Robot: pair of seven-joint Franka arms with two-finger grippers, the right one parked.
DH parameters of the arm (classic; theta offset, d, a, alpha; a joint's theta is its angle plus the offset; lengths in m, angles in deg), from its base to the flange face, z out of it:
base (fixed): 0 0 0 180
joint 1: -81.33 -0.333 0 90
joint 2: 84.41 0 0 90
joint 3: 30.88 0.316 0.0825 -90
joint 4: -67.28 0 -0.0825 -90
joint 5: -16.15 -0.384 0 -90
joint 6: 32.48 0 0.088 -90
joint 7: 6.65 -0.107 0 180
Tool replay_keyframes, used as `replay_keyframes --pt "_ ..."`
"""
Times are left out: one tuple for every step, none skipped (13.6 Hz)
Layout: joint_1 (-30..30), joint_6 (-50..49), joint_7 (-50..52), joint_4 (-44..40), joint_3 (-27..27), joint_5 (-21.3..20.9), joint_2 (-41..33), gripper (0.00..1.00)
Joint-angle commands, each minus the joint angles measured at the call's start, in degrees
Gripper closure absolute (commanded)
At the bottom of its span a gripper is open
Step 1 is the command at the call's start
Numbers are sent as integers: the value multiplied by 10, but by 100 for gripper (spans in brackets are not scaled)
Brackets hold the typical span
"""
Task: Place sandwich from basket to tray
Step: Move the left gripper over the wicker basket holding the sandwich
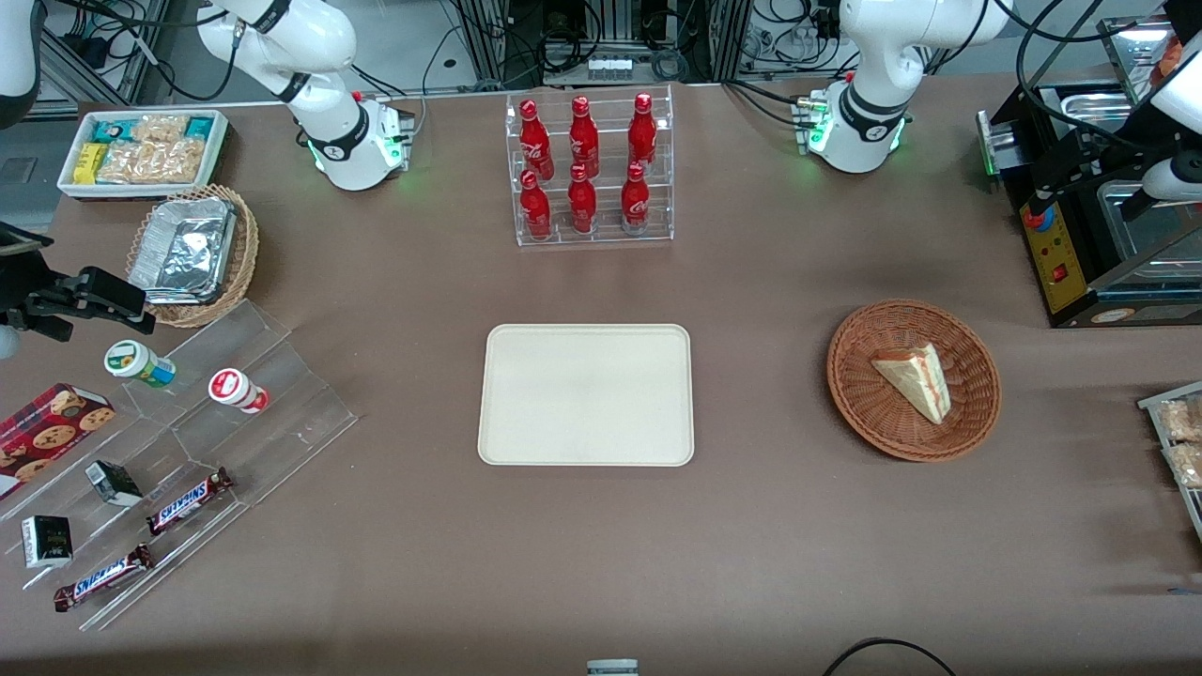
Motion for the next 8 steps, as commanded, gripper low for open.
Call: replay_keyframes --pt "-1 -19 -15 -6 -4 -29 -2 0" --pt "-1 -19 -13 -8 -3 -31 2 0" --pt "0 -18 -8 -8 -3 -34 10 0" --pt "-1 -16 -5 -9 -3 -35 27 0" --pt "-2 -9 9 -9 -3 -37 48 0" --pt "-3 -2 37 -9 -3 -41 71 0" --pt "-3 11 64 -4 -3 -53 89 0" --pt "-3 22 92 5 -3 -57 107 0"
